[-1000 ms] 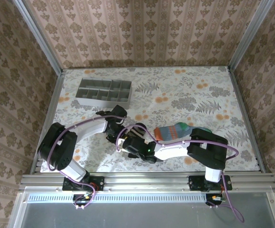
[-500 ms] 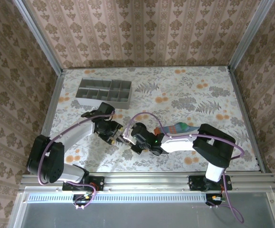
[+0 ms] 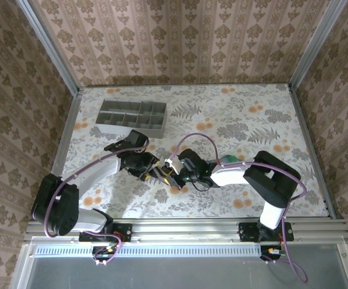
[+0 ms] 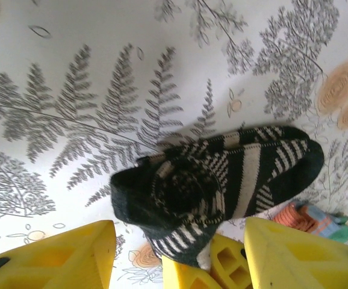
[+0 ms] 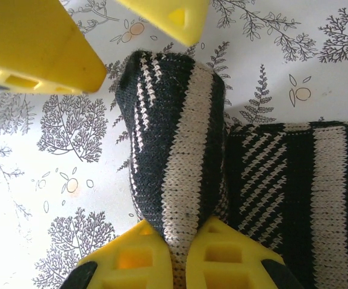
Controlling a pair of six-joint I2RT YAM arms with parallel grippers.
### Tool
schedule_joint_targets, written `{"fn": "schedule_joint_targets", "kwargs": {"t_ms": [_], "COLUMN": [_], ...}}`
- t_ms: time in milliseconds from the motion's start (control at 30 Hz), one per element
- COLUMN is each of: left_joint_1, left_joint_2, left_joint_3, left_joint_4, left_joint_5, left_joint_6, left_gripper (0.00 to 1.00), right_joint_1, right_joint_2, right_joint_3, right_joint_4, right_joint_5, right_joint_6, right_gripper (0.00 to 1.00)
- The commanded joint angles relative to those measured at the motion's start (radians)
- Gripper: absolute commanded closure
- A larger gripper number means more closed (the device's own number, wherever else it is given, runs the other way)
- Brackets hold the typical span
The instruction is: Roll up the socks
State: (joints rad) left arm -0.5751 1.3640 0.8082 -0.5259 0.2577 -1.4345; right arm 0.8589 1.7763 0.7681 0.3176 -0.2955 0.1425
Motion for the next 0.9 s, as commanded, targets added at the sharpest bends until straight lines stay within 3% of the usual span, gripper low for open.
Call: {"fn": "schedule_joint_targets", "kwargs": {"t_ms": [0, 867], "left_joint_1": [-0.027, -0.097], "left_joint_2": [0.01, 0.134], "left_joint_3": [-0.02, 0.009], "left_joint_4": [0.037, 0.067], "left_joint_5": [0.009, 0.009], "left_joint_6": [0.01, 0.019], "left_gripper": [0.43, 0.44], "right_joint_1": [-0.02, -0.184], "right_joint_2": [0.122, 0.182], "right_joint_3": [-0.098, -0.078], "right_joint_4": [-0.33, -0.351], "right_joint_5": [-0.02, -0.212], "right_joint_6": [0.063, 0.204], "right_gripper": [1.0, 1.0]}}
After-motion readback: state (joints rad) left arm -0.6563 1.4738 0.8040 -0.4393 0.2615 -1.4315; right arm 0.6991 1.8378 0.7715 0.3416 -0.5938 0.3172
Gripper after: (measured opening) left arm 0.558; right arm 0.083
